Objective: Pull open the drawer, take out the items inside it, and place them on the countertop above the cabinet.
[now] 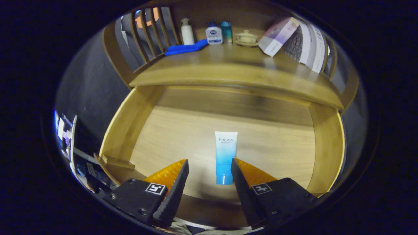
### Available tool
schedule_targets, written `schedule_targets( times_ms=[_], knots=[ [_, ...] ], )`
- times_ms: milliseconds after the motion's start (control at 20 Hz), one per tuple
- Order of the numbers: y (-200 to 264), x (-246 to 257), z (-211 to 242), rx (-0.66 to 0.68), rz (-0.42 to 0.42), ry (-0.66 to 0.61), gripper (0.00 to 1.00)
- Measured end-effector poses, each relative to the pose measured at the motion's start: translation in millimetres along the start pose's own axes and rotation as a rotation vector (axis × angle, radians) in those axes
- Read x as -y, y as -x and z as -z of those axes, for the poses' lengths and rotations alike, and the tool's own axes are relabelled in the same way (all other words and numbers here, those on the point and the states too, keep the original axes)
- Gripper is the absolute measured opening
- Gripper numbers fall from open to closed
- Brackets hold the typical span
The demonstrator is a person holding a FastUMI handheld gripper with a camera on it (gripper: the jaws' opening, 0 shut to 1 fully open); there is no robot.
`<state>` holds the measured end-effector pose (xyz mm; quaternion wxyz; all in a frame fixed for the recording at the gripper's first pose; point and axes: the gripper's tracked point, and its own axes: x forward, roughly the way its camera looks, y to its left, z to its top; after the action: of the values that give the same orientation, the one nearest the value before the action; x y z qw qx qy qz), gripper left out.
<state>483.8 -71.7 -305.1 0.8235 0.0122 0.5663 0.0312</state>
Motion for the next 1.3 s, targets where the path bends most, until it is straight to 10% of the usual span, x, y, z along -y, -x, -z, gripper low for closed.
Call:
schedule_targets(
  times_ms=[1000,1300],
  knots=[
    [-47.2,24.1,6.7,-0.209,0.134,-0.03,0.75],
    [-44.9,31.7,7.8,-0.189,0.173,-0.047,0.52]
  ],
)
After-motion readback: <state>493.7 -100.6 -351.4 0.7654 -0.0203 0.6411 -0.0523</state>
